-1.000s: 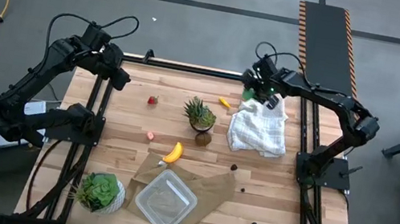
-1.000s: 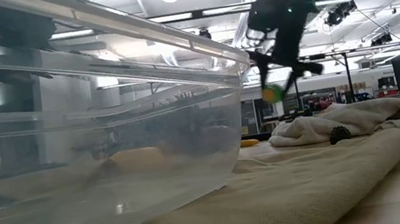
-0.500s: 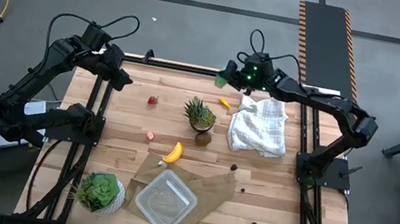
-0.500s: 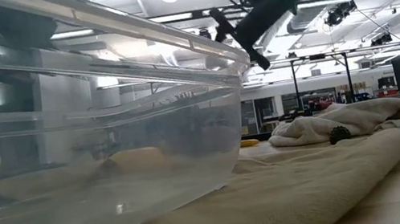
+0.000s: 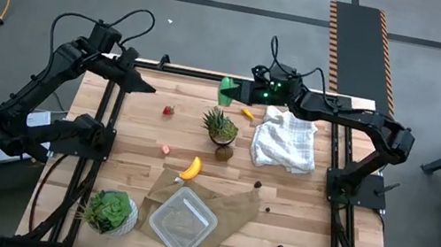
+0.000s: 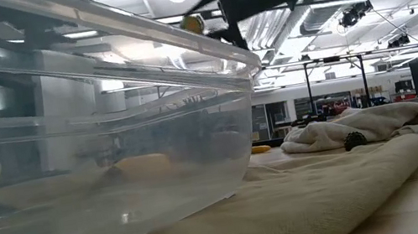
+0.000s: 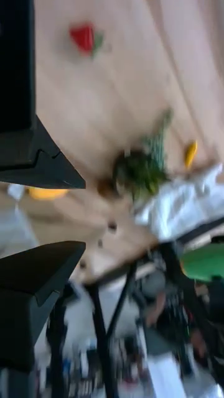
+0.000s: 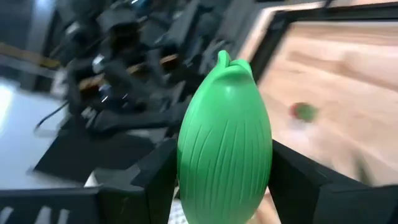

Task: Pick and placing Produce into tupperware
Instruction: Put the green corn into the container

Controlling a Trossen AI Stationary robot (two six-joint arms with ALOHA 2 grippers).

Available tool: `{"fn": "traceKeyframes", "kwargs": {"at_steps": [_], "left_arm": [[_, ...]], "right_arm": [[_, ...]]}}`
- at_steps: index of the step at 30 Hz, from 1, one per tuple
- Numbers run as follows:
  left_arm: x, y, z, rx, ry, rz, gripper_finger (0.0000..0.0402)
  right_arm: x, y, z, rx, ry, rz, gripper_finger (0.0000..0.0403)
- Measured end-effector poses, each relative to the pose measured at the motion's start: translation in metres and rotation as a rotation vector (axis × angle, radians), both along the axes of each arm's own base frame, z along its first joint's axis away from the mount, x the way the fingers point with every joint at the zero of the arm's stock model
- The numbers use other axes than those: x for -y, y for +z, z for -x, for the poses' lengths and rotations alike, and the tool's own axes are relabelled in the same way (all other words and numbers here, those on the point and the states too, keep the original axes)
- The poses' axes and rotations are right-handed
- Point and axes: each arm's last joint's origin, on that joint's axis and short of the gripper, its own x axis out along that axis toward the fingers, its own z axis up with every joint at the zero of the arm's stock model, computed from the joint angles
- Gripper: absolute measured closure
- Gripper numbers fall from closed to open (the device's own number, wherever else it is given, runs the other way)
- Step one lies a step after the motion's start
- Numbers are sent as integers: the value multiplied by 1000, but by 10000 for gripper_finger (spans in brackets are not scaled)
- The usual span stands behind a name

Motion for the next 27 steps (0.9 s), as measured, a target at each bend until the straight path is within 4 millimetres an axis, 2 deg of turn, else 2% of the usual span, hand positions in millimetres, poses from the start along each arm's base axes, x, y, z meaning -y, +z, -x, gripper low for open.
{"fn": "traceKeyframes", "kwargs": {"at_steps": [5,11,16,20,27], "left_arm": [[2,3,-1,97,-58,78,268],[10,7,1,118,-57,87,268],[40,13,2,118,-138,59,268],[66,20,9,97,-129,-20,268],[100,33,26,191,-86,-111,268]], "right_arm": [[-16,8,-7,84,108,66,206],[-36,15,-14,156,196,117,206],[-54,16,-19,171,266,110,206],[-74,16,-23,173,320,104,206],[-125,14,-30,161,406,85,206]]}}
